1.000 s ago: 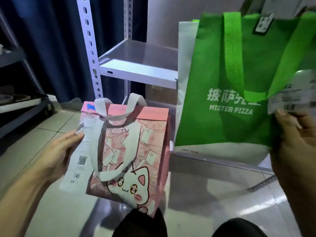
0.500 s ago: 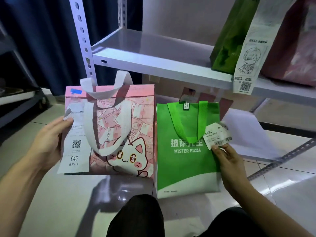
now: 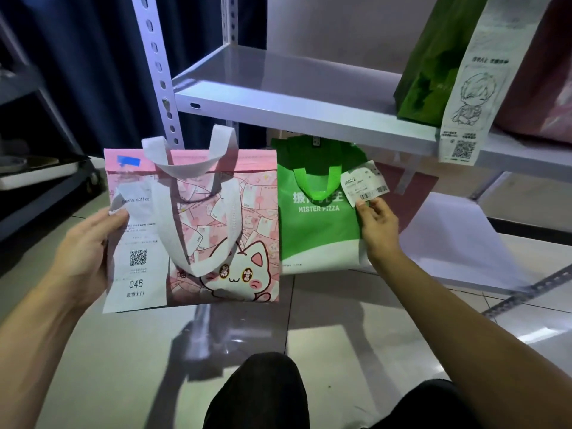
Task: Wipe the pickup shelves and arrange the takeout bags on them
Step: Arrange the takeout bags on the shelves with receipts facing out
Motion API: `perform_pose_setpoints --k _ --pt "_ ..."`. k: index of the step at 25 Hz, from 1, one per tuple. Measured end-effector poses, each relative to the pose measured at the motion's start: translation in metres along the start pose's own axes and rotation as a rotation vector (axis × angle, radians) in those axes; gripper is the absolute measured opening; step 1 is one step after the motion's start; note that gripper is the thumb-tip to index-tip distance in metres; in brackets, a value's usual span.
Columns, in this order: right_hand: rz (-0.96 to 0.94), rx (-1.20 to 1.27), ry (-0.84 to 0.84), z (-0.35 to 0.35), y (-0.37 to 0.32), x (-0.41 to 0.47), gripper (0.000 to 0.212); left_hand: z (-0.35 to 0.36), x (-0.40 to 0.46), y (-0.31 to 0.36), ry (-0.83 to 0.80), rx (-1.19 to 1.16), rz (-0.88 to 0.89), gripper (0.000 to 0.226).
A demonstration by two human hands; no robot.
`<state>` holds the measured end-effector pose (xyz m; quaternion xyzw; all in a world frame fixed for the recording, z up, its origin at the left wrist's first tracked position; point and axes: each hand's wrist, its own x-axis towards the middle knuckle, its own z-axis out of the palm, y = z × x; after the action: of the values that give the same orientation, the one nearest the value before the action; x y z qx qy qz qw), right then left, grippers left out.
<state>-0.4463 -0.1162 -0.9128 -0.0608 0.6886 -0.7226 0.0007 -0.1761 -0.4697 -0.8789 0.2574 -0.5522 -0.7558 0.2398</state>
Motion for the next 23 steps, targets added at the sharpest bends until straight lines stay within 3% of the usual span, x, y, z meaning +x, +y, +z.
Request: perform_pose_setpoints --k 7,9,11,13,16,23 --pt "-0.001 0.027 0.055 0.042 0.014 0.036 0.012 -0.020 -0.014 0.003 0.060 -0.007 -0.019 0.029" --pt "0.033 0.052 0.113 0.059 0.015 0.045 0.004 -0.017 -0.016 0.000 0.074 -0.010 -0.039 0.028" --pt "0.025 0.037 0.150 0.072 0.017 0.055 0.019 -0.005 -0.017 -0.004 0.073 -0.004 -0.049 0.025" --pt "-0.004 -0.044 0.095 0.079 0.026 0.057 0.022 0.011 -0.018 -0.010 0.054 -0.007 -0.047 0.022" --pt "-0.007 -0.202 -0.077 0.080 0.045 0.049 0.009 0.028 -0.017 -0.017 0.012 -0.002 -0.049 0.020" --pt "0.124 -0.382 -0.084 0.055 0.052 0.043 0.019 0.039 -0.016 -0.027 -0.049 -0.017 -0.045 0.029"
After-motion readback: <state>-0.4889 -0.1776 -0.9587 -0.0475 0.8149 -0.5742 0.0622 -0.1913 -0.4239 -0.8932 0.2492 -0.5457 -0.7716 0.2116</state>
